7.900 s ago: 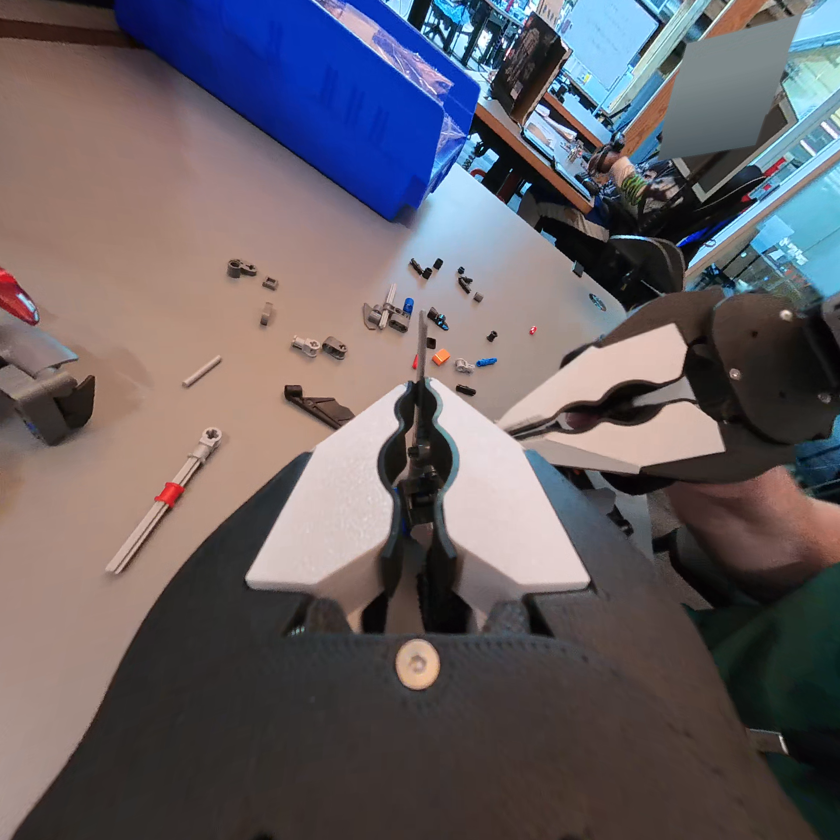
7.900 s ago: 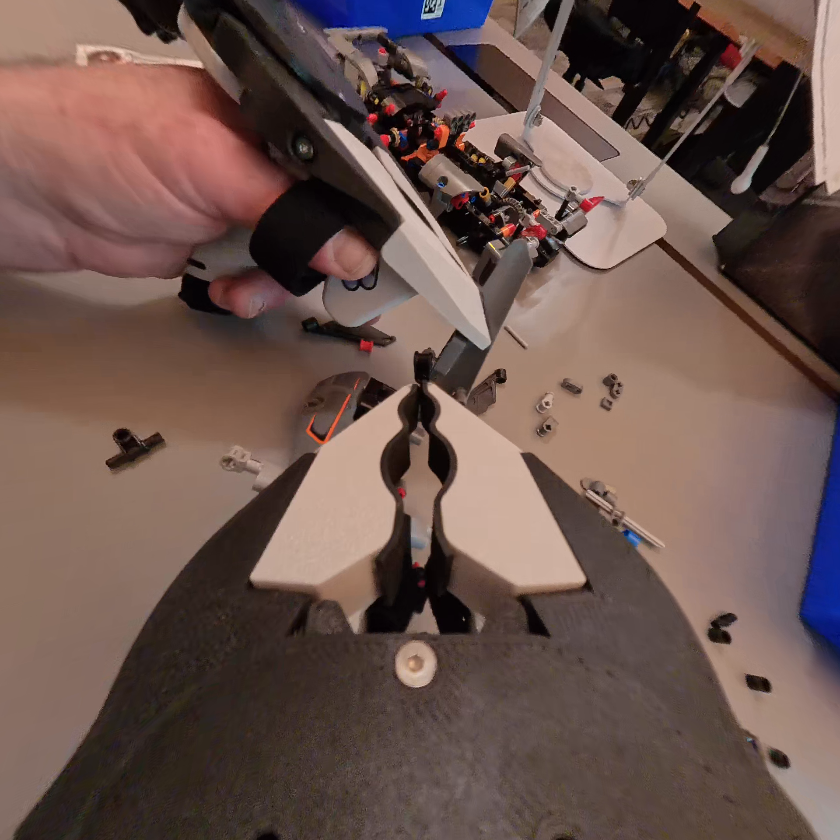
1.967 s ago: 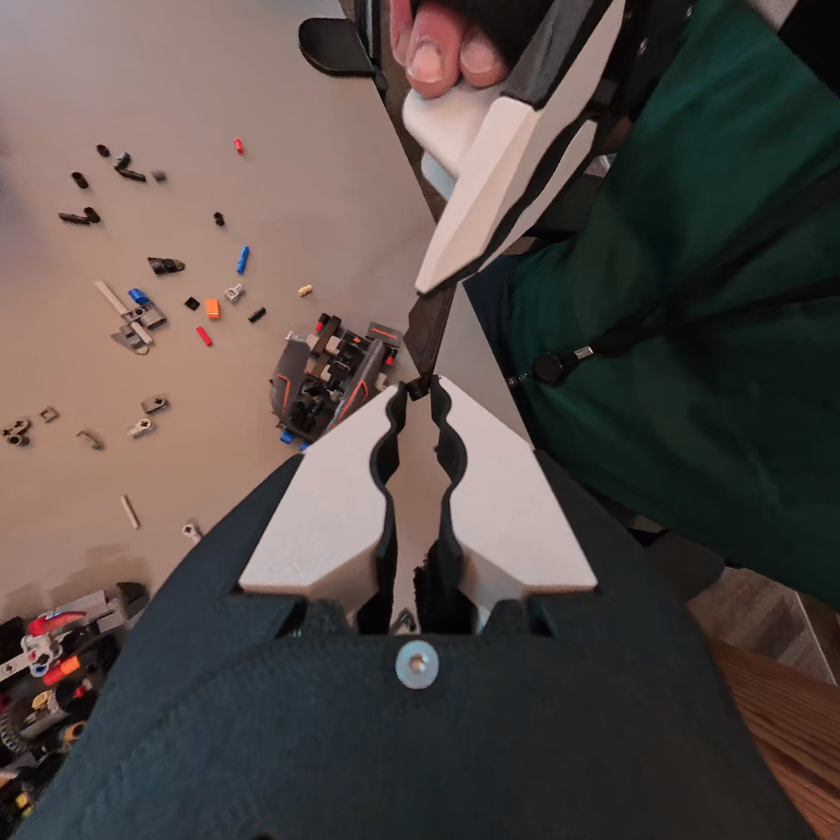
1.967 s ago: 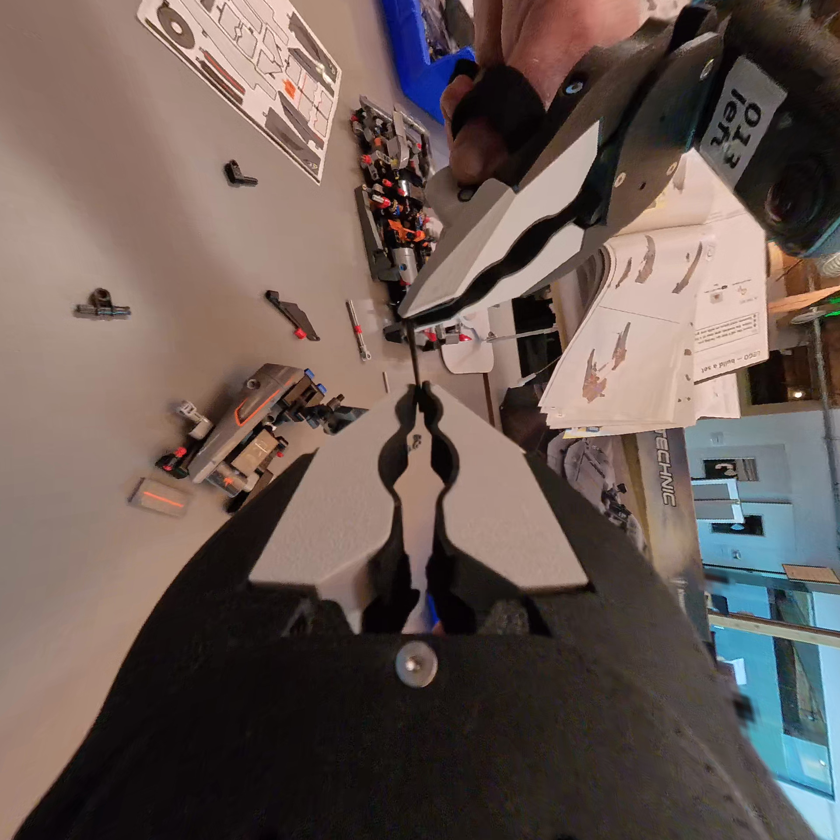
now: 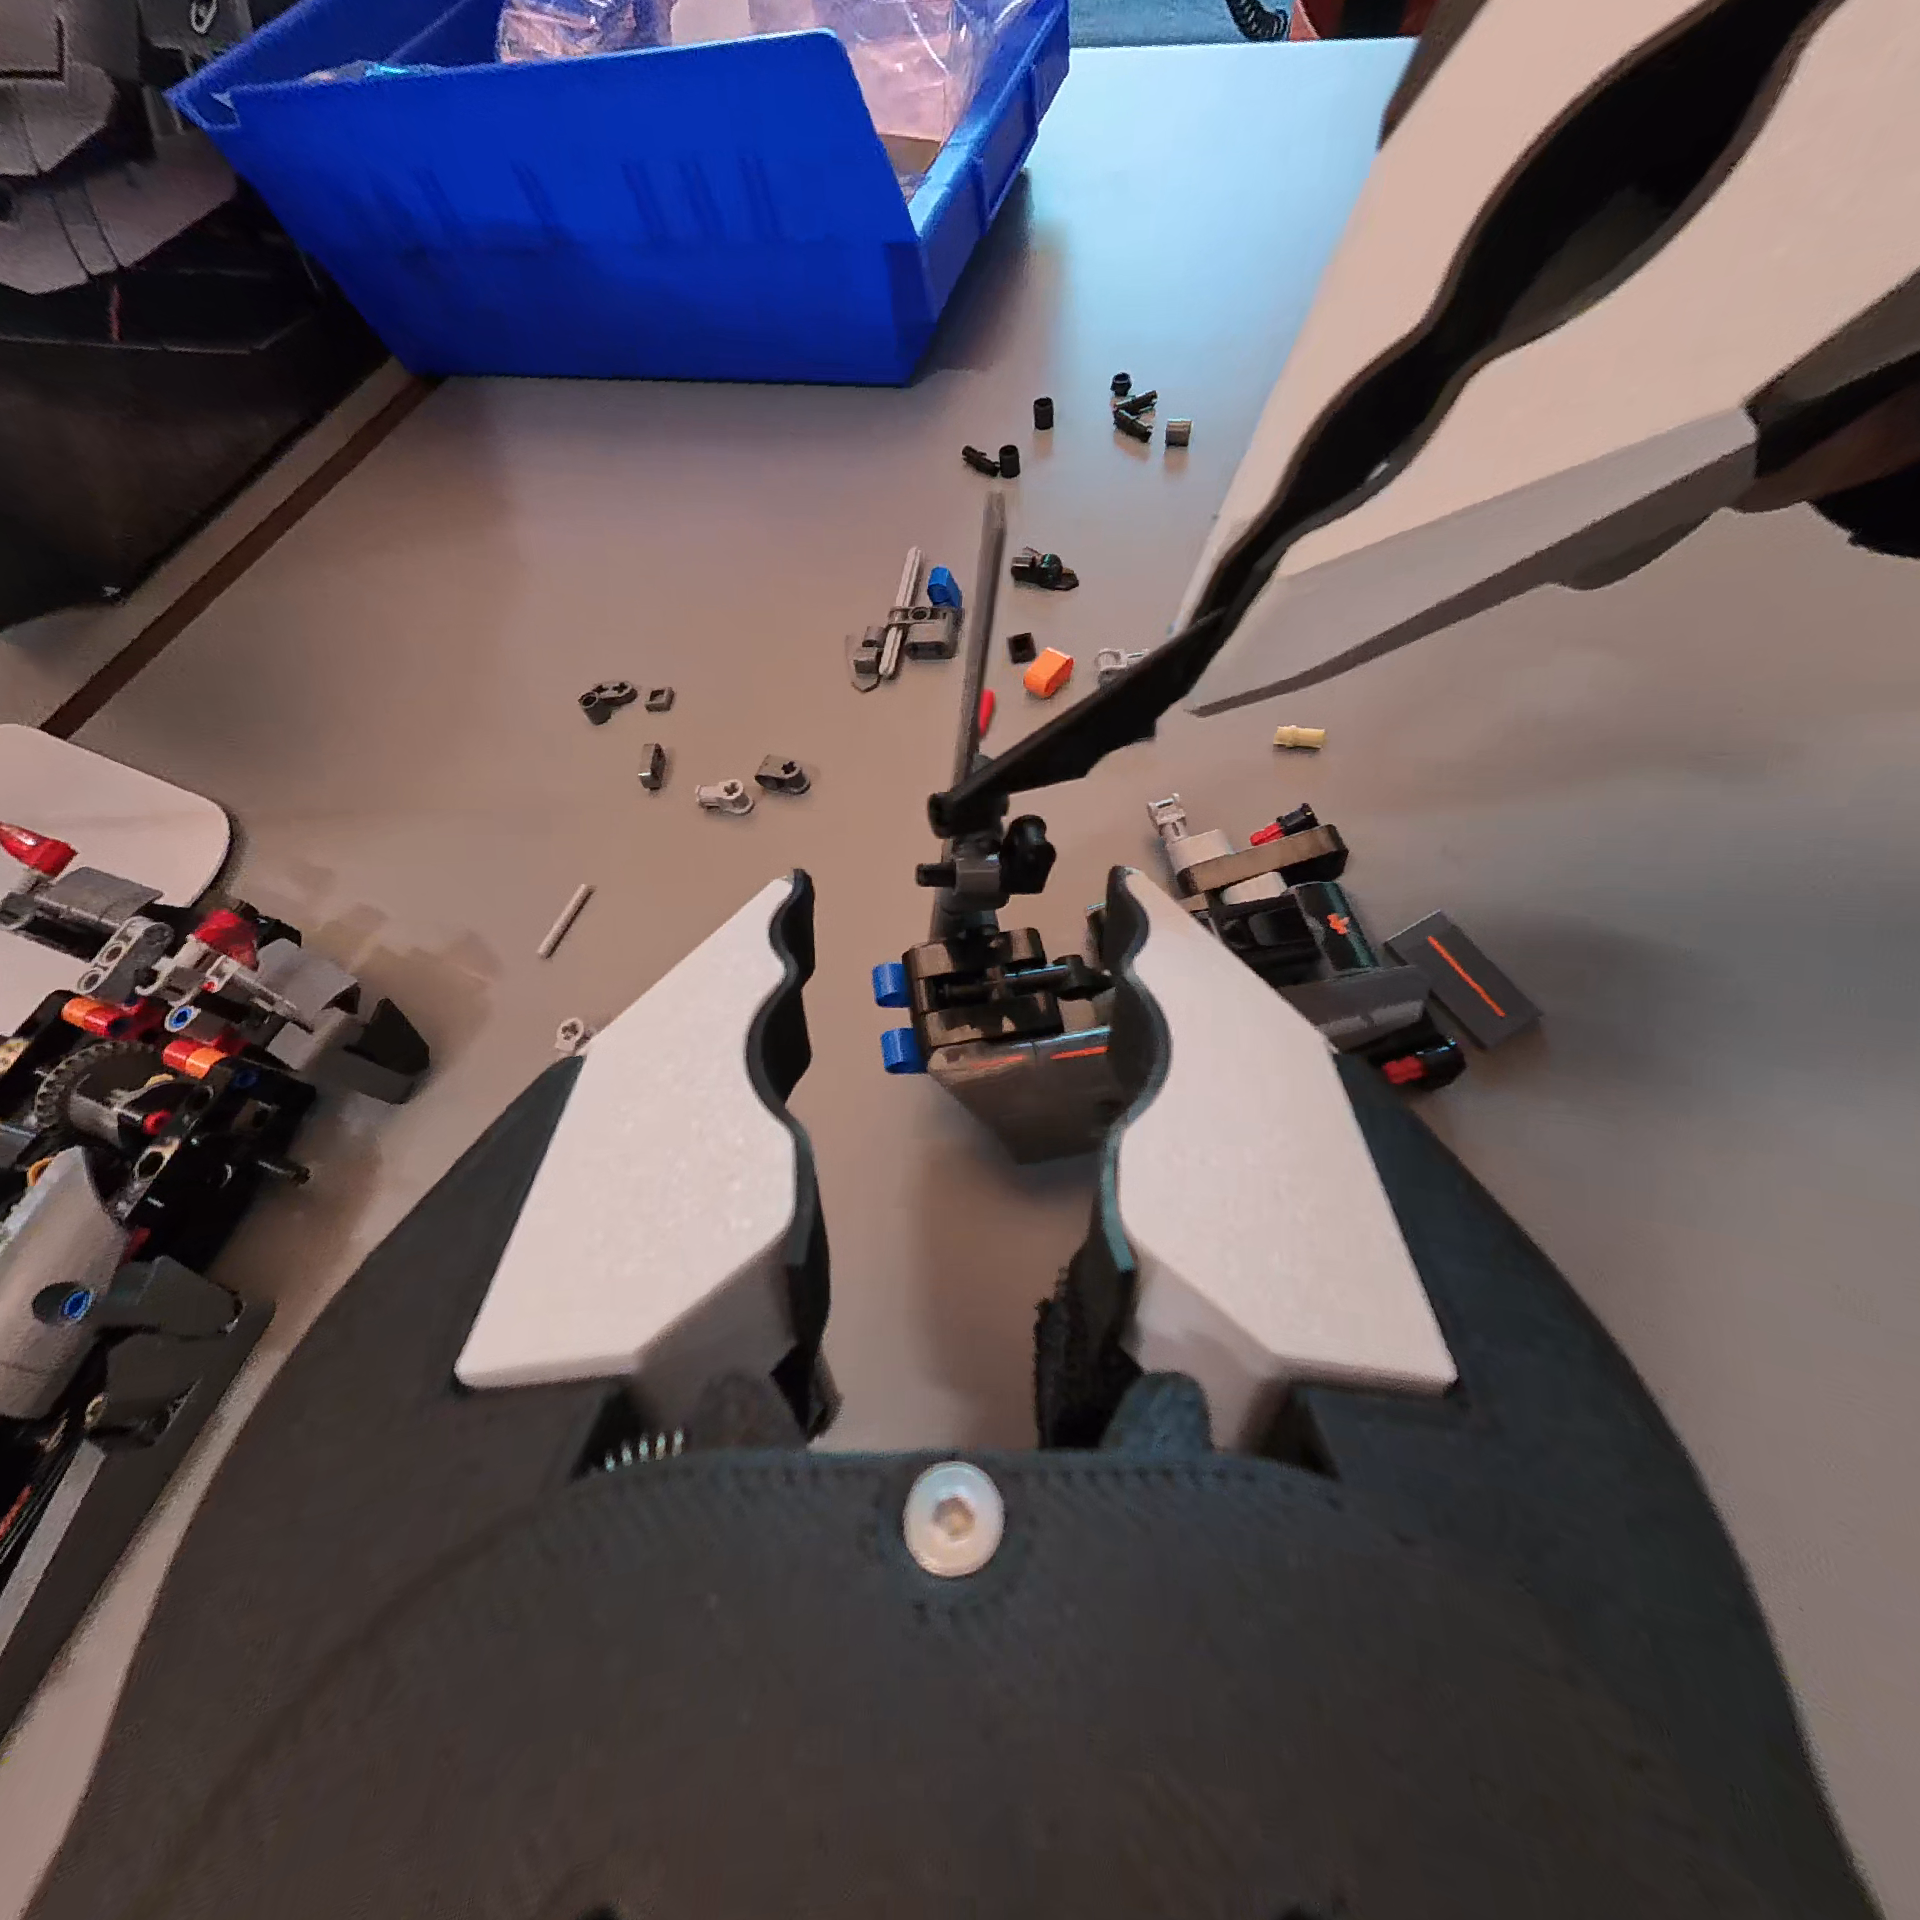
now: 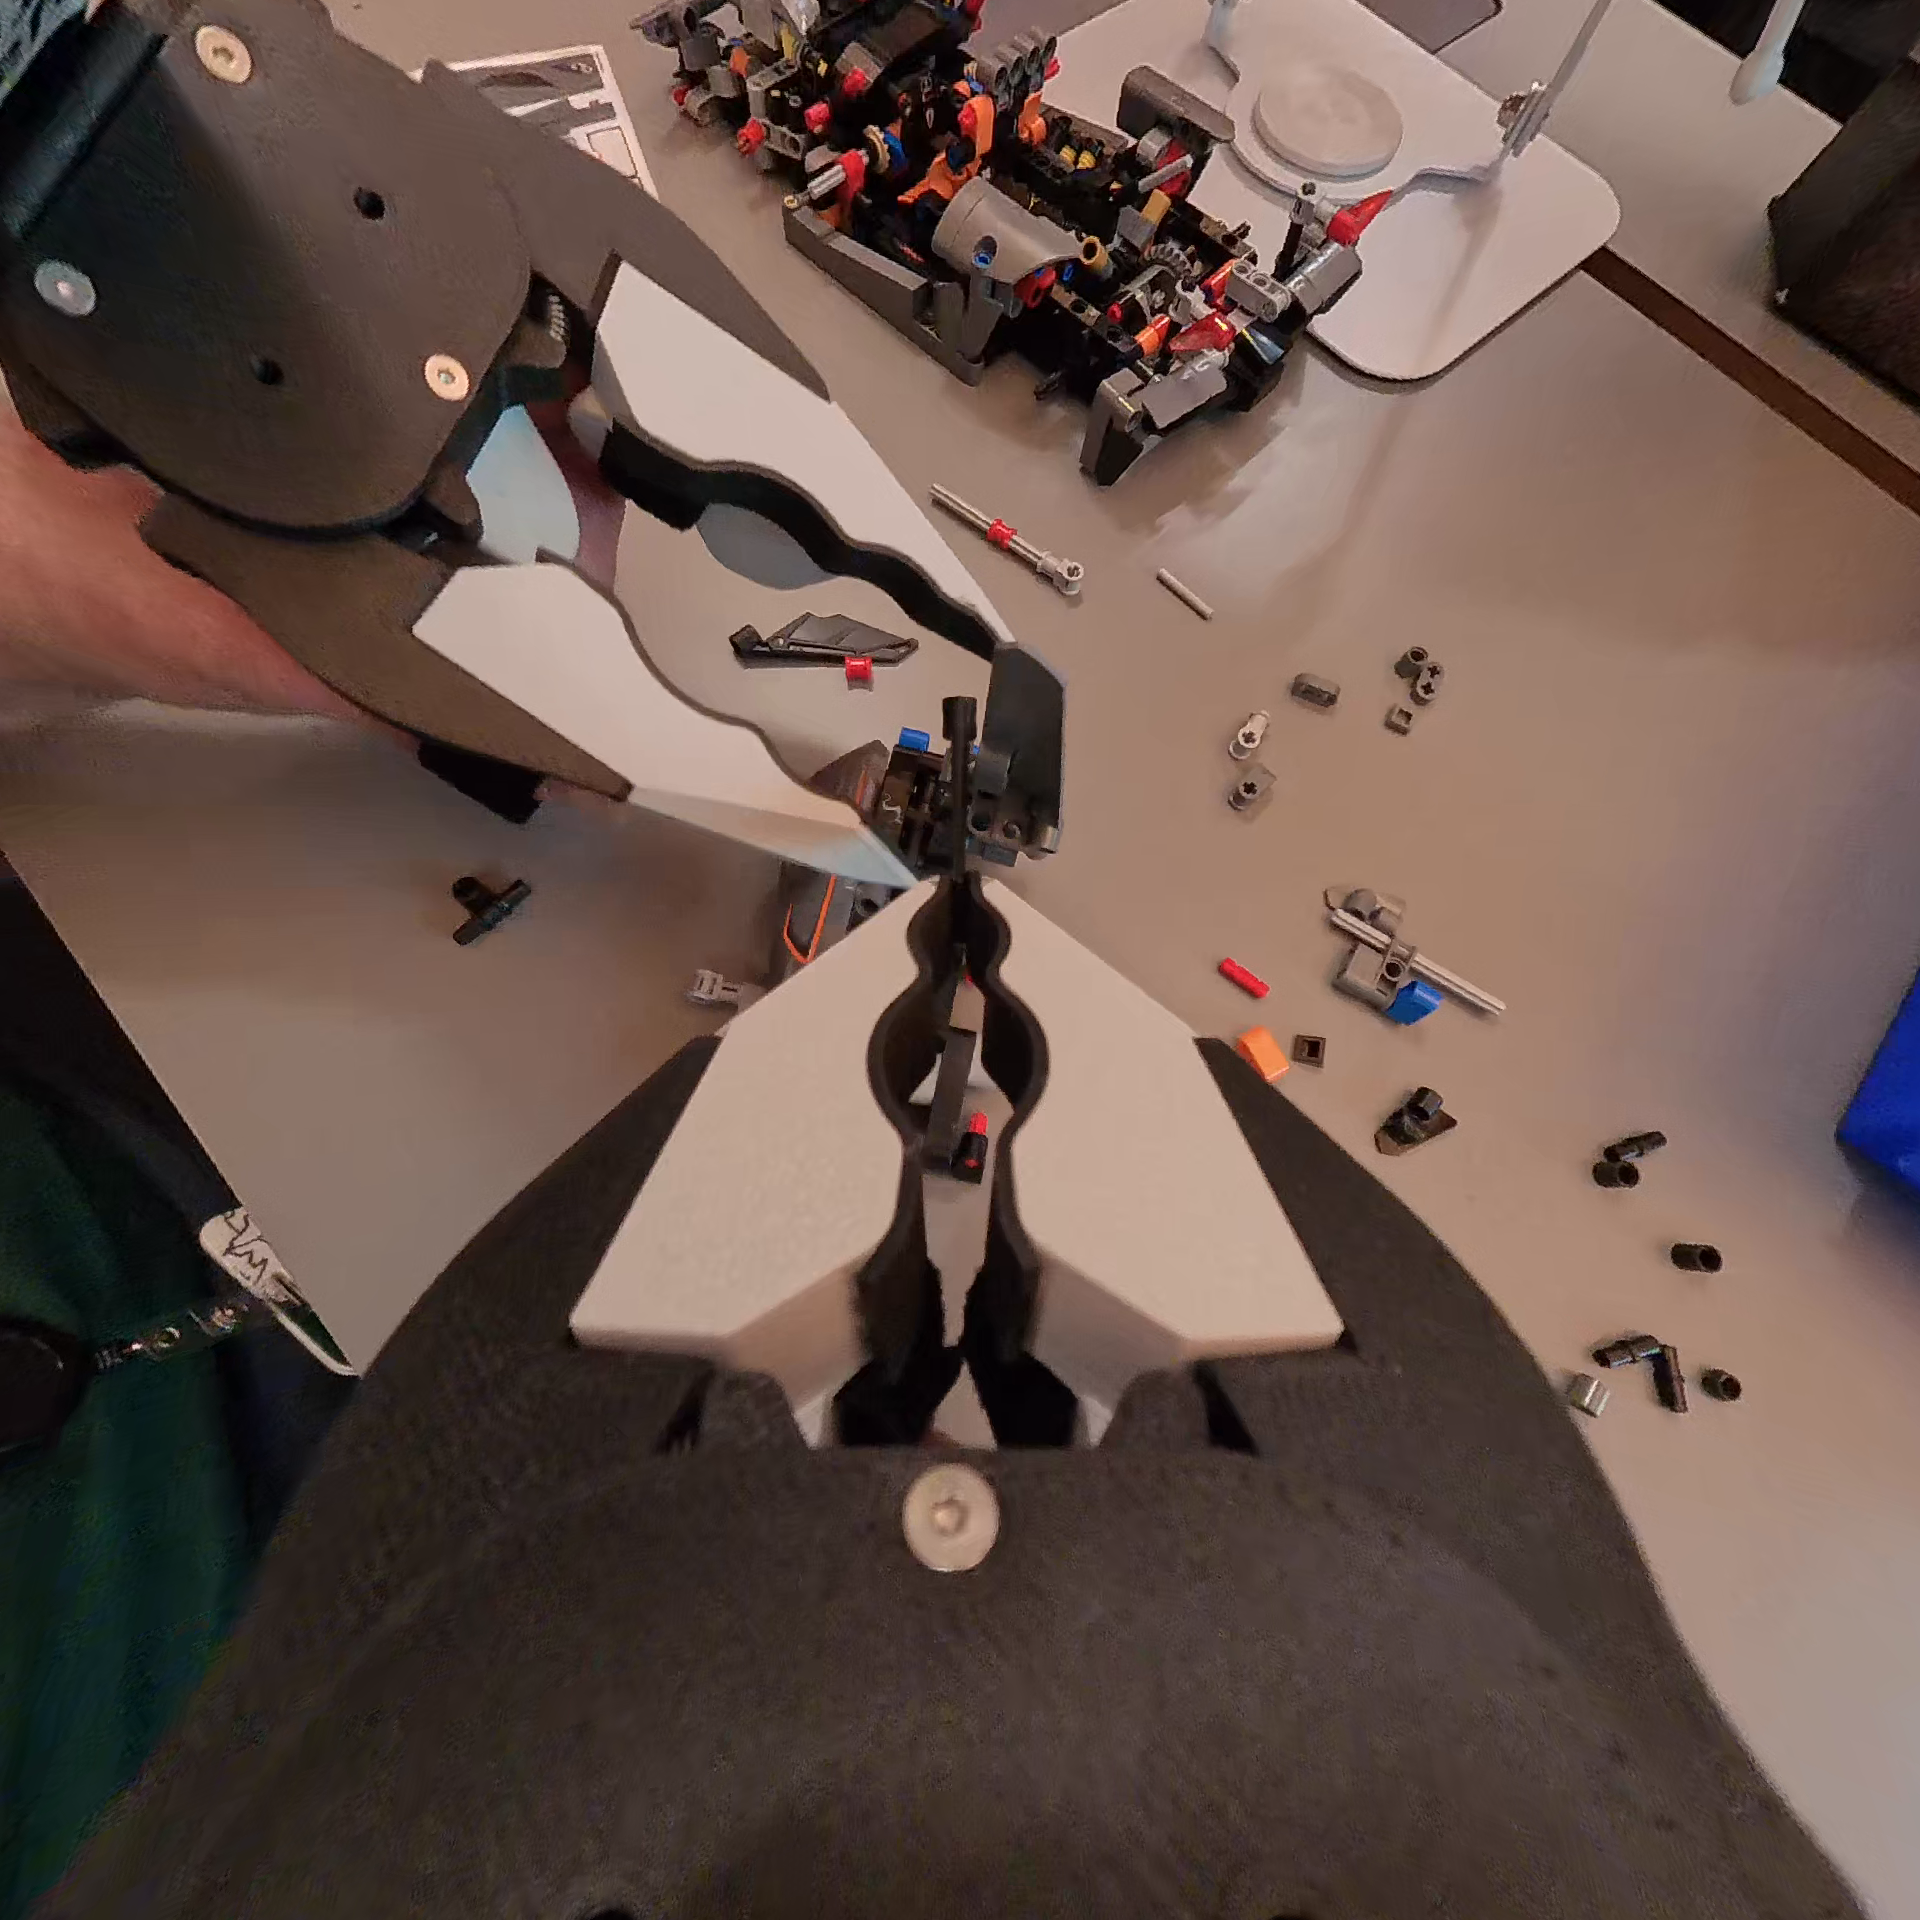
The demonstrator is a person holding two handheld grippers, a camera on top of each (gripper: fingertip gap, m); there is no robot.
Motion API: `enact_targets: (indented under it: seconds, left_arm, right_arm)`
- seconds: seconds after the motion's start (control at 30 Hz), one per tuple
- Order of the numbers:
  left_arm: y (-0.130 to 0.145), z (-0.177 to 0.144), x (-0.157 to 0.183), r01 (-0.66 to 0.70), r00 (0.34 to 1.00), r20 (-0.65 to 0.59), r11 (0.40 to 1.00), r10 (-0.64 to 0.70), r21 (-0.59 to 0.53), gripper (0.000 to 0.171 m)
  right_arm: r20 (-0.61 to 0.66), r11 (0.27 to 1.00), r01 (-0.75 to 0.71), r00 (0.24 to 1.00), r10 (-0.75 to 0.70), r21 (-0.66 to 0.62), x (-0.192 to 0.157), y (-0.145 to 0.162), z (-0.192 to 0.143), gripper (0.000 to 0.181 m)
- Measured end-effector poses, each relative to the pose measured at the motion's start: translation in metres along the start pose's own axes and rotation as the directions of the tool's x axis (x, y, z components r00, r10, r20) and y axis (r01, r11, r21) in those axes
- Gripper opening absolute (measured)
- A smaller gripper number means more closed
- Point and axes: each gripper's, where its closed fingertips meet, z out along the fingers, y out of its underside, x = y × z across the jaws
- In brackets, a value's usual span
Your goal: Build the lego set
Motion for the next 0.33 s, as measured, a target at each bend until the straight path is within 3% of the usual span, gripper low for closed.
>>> enact_targets:
  seconds: [0.33]
  left_arm:
    - [-0.0018,0.0066,0.0012,-0.070,0.996,0.062,0.997,0.070,0.009,0.046]
  right_arm:
    - [0.018,0.998,-0.060,0.998,0.060,-0.023,-0.0026,-0.0042,0.0053,0.000]
